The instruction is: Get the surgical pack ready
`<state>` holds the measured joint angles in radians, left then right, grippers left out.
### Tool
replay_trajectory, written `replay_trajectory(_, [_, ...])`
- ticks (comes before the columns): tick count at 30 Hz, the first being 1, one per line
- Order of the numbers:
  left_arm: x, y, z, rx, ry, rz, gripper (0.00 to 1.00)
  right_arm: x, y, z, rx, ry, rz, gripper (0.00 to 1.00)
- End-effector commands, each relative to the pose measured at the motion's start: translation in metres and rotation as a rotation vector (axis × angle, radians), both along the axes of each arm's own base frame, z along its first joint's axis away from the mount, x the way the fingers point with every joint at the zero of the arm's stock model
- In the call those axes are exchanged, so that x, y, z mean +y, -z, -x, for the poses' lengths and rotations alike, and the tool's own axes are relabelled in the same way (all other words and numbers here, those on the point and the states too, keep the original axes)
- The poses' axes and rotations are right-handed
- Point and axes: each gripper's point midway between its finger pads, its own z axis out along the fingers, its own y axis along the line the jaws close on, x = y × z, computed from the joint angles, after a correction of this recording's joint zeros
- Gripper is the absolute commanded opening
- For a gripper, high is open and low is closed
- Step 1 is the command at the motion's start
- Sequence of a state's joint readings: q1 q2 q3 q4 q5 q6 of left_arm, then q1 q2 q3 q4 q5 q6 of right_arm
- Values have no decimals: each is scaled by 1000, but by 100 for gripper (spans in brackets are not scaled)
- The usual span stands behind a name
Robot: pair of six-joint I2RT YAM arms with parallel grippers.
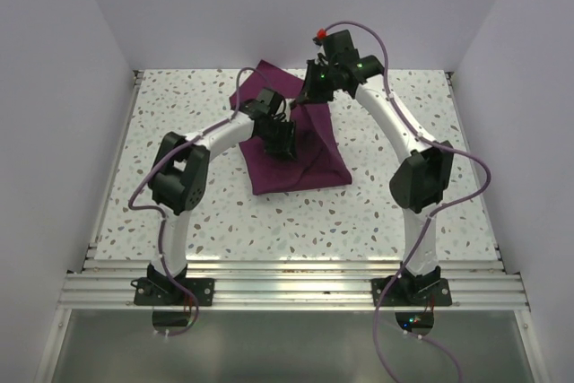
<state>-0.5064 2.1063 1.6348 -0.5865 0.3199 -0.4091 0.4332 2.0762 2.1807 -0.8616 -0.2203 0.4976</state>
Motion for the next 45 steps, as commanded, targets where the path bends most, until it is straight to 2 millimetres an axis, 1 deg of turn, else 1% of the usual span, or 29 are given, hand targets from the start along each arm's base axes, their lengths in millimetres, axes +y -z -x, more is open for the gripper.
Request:
replay_trajectory(1, [0, -31, -11, -87, -30, 31, 45, 21, -31, 9, -31, -55, -83, 0])
replay_trajectory(3, [3, -35, -12, -94, -42, 32, 45, 25, -33, 15, -26, -74, -96, 0])
replay_trajectory(4, [6, -41, -13, -98, -57, 33, 45, 27, -34, 15, -36, -84, -105, 0])
replay_trajectory(5, [10, -42, -12, -95, -65, 30, 45, 31, -31, 20, -20, -108, -120, 0])
replay_trajectory(6, [13, -46, -12, -96, -75, 31, 45, 33, -31, 21, -18, -120, -134, 0])
replay_trajectory(7, [21, -56, -14, -109, -99, 38, 45, 38, -30, 22, -16, -140, -151, 0])
replay_trajectory(8, [28, -54, -10, -101, -115, 26, 45, 41, -29, 23, -9, -153, -161, 0])
replay_trajectory(9, [41, -62, -11, -101, -147, 21, 45, 49, -27, 26, -2, -184, -180, 0])
replay_trajectory(10, [50, -64, -10, -98, -169, 12, 45, 53, -27, 27, -2, -198, -187, 0])
replay_trajectory(11, [62, -61, -7, -91, -195, -13, 45, 56, -27, 27, -5, -209, -192, 0])
replay_trajectory(12, [72, -62, -6, -91, -218, -26, 45, 61, -26, 29, -4, -224, -200, 0])
replay_trajectory(13, [90, -65, -3, -97, -259, -42, 46, 68, -26, 29, -6, -247, -220, 0])
replay_trajectory(15, [109, -64, 0, -100, -297, -64, 46, 78, -24, 32, 3, -281, -244, 0])
replay_trajectory(16, [126, -58, 4, -84, -335, -98, 47, 85, -21, 32, 9, -309, -262, 0])
replay_trajectory(19, [145, -43, 11, -42, -367, -127, 47, 100, -14, 36, 24, -343, -279, 0])
replay_trajectory(20, [150, -35, 15, -28, -376, -150, 47, 106, -8, 37, 44, -359, -290, 0])
replay_trajectory(21, [152, -32, 16, -23, -379, -161, 47, 114, -5, 43, 53, -380, -293, 0])
replay_trajectory(22, [153, -28, 17, -16, -384, -163, 47, 117, -2, 45, 60, -387, -290, 0])
replay_trajectory(23, [154, -23, 20, -4, -382, -170, 47, 120, 5, 47, 75, -393, -284, 0])
replay_trajectory(24, [154, -22, 21, -2, -384, -173, 47, 124, 7, 50, 78, -404, -283, 0])
replay_trajectory(25, [155, -17, 22, 11, -388, -180, 47, 125, 12, 52, 91, -405, -281, 0])
replay_trajectory(30, [160, -9, 23, 32, -404, -186, 47, 139, 18, 63, 111, -441, -291, 0])
replay_trajectory(32, [161, -4, 24, 47, -408, -187, 47, 145, 16, 66, 111, -452, -306, 0])
replay_trajectory(33, [161, -2, 23, 49, -409, -179, 47, 149, 18, 69, 117, -461, -304, 0])
replay_trajectory(35, [159, 0, 24, 55, -409, -170, 47, 151, 18, 70, 117, -462, -303, 0])
replay_trajectory(41, [159, 5, 25, 67, -409, -163, 47, 155, 32, 72, 149, -465, -300, 0])
replay_trajectory(45, [160, 7, 26, 73, -417, -156, 47, 160, 37, 75, 159, -472, -299, 0])
